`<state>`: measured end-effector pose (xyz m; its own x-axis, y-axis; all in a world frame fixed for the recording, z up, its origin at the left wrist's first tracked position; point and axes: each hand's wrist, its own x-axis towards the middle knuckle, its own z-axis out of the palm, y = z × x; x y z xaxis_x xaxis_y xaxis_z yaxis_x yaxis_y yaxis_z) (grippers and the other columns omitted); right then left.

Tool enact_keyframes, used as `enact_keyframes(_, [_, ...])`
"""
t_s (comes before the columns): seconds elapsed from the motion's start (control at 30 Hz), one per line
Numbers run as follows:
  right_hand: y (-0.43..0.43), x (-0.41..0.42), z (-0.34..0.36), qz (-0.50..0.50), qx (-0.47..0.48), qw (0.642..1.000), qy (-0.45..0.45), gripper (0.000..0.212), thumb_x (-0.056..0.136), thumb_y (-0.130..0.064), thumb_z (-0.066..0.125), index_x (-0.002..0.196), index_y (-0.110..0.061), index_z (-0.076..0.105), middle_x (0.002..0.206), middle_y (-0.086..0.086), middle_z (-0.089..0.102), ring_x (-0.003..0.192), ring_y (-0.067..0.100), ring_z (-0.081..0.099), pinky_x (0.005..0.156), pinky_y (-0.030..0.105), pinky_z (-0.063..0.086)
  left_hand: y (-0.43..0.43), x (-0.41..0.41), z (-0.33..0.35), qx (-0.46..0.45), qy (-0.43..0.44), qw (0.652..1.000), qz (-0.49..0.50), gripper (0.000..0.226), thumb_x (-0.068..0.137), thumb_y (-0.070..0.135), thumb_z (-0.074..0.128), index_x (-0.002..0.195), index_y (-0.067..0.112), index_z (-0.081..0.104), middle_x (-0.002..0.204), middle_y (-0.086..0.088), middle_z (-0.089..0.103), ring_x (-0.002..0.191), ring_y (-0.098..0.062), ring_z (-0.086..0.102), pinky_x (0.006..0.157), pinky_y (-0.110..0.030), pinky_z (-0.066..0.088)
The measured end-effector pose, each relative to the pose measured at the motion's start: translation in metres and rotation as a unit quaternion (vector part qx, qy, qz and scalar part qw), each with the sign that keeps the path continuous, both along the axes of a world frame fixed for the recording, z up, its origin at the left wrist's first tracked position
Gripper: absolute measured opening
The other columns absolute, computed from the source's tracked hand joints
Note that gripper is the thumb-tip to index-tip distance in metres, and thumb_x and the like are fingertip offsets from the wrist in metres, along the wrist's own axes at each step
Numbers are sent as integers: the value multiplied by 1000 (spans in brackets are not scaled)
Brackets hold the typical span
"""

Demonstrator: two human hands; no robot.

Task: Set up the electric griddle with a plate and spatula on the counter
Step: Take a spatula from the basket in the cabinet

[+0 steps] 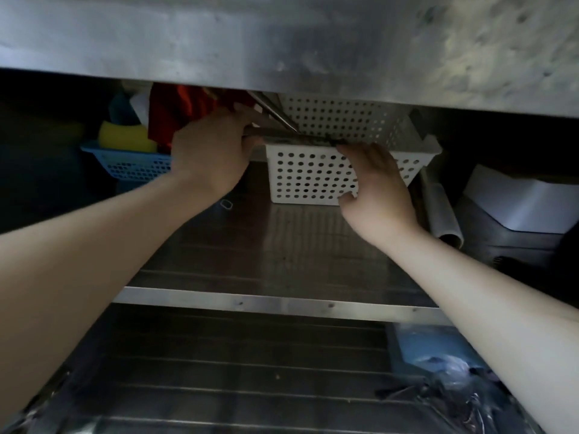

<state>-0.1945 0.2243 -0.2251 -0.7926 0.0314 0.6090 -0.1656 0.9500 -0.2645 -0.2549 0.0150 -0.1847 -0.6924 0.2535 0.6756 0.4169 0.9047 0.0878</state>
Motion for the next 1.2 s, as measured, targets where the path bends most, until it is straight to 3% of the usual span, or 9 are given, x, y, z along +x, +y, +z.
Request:
enact_keyframes(0.23, [1,8,-12,-4,0,999,33,65,80,-5,59,142,-18,43,150,0,40,143,22,23,111,30,26,-12,20,-27,92,119,989,-3,32,95,31,48,118,12,59,115,-16,56,91,-36,57,56,-34,33])
enact_keyframes(0.5, [-1,10,-7,-5,-12,1000,7,64,81,-7,59,142,-19,43,148,1,41,143,22,25,111,33,29,-23,28,-24,168,93,981,-7,31,95,35,48,117,16,58,116,-11,57,90,-32,57,60,-34,37])
enact_keyframes(0.6, [-1,10,-2,-7,-21,1000,-8,63,82,-9,61,141,-20,44,147,0,42,141,21,27,112,34,31,-24,30,-22,266,-7,964,-32,29,93,45,47,103,22,61,93,-1,62,84,-20,57,63,-32,39])
enact_keyframes(0.67, [0,10,0,-2,-34,999,-9,61,81,-10,61,140,-21,46,144,0,45,138,20,32,111,32,32,-22,31,-17,382,-111,914,-77,26,92,46,49,84,24,60,76,2,57,74,-14,55,64,-32,44])
enact_keyframes(0.77, [0,10,7,14,-83,996,-15,58,81,-7,61,136,-22,50,138,2,50,130,20,41,100,24,32,-16,37,-4,500,-246,826,-88,33,91,48,51,72,25,62,53,8,51,43,-2,46,45,-17,44])
enact_keyframes(0.87, [3,4,17,22,-88,994,-64,60,82,-8,60,139,-23,47,142,3,47,130,21,42,98,22,29,-16,42,2,516,-335,782,-100,39,90,51,50,71,23,70,36,14,44,30,-1,36,42,-13,42])
enact_keyframes(1.03, [2,-1,25,-7,-17,989,-149,66,86,-13,59,146,-27,35,158,0,27,145,20,23,115,27,21,-22,49,-9,509,-372,767,-114,41,91,51,50,77,19,73,36,14,41,32,-2,33,53,-19,39])
enact_keyframes(1.13, [-8,2,25,1,-198,970,-141,54,87,-15,62,138,-24,48,147,-1,44,132,19,43,100,20,33,-25,50,-15,508,-382,763,-117,41,92,49,50,78,18,72,37,12,40,33,-3,33,52,-21,38])
enact_keyframes(1.2, [-20,4,28,62,-467,865,-174,32,90,-13,61,121,-15,61,133,7,59,113,20,60,93,26,48,-29,49,-20,503,-383,763,-131,40,92,47,51,80,16,73,39,11,39,35,-5,33,51,-21,37])
